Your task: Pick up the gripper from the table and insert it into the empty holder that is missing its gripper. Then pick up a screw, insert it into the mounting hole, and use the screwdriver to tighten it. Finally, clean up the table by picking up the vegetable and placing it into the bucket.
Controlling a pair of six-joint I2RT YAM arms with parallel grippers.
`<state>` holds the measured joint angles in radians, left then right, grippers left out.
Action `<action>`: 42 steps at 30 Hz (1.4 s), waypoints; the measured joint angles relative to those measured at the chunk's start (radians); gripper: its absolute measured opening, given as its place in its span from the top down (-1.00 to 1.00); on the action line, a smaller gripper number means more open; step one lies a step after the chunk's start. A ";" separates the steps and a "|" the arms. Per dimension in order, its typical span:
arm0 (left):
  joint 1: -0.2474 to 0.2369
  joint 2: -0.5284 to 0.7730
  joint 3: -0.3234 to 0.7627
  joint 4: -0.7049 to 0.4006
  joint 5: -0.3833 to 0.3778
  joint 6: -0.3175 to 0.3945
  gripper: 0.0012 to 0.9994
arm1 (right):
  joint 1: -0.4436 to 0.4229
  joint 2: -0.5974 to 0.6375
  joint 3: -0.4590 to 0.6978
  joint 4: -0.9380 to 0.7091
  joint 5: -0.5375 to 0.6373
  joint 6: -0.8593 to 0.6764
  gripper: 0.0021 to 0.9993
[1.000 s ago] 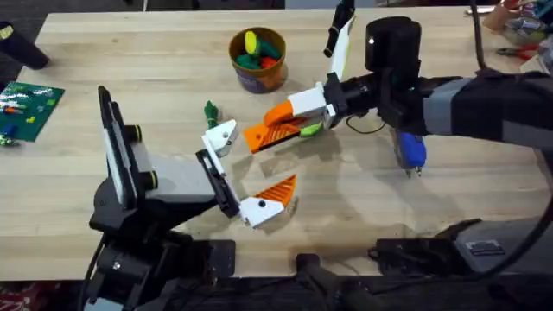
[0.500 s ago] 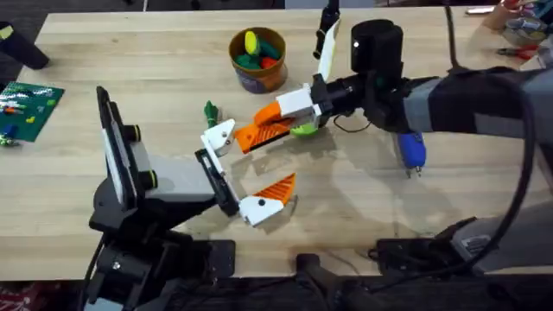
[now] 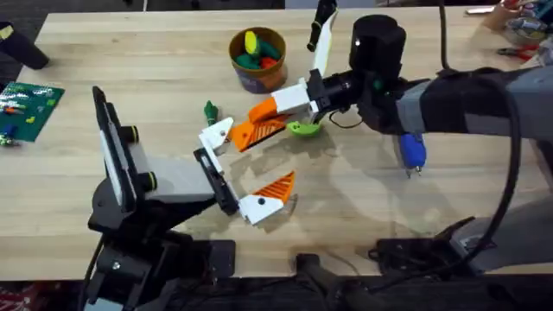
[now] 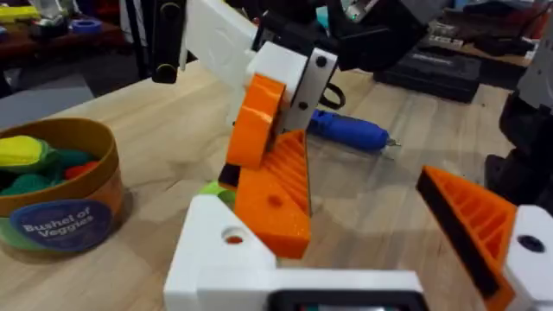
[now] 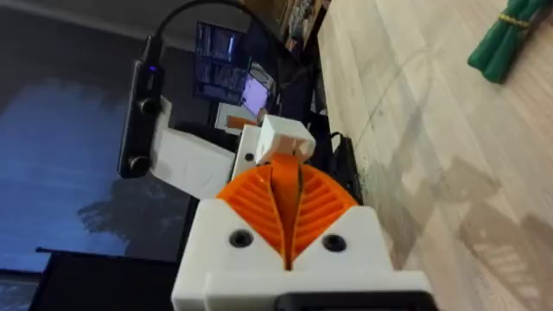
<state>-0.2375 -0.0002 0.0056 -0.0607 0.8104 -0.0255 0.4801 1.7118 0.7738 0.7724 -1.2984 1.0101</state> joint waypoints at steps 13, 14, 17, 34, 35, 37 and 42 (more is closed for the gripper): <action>0.000 0.000 0.001 -0.005 0.001 0.003 -0.97 | 0.002 0.004 0.000 -0.031 0.019 0.050 0.96; 0.000 0.000 0.000 -0.005 0.001 0.002 -0.97 | 0.003 0.006 0.000 -0.032 0.020 0.053 0.96; 0.000 0.000 0.000 -0.007 0.001 -0.007 -0.97 | 0.004 0.022 0.004 -0.031 0.023 0.061 0.96; 0.000 0.000 0.000 -0.007 -0.008 -0.028 -0.97 | 0.050 0.042 0.012 0.013 0.095 0.132 0.96; 0.000 0.000 0.001 -0.007 -0.008 -0.029 -0.97 | 0.053 0.043 0.012 0.013 0.099 0.133 0.96; 0.000 0.000 0.000 -0.007 -0.010 -0.030 -0.97 | 0.060 0.042 0.013 0.013 0.106 0.136 0.96; 0.000 0.000 0.001 -0.007 -0.011 -0.032 -0.97 | 0.065 0.042 0.014 0.013 0.112 0.137 0.96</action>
<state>-0.2375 -0.0002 0.0063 -0.0673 0.7998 -0.0570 0.5453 1.7542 0.7876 0.7856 -1.1866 1.1469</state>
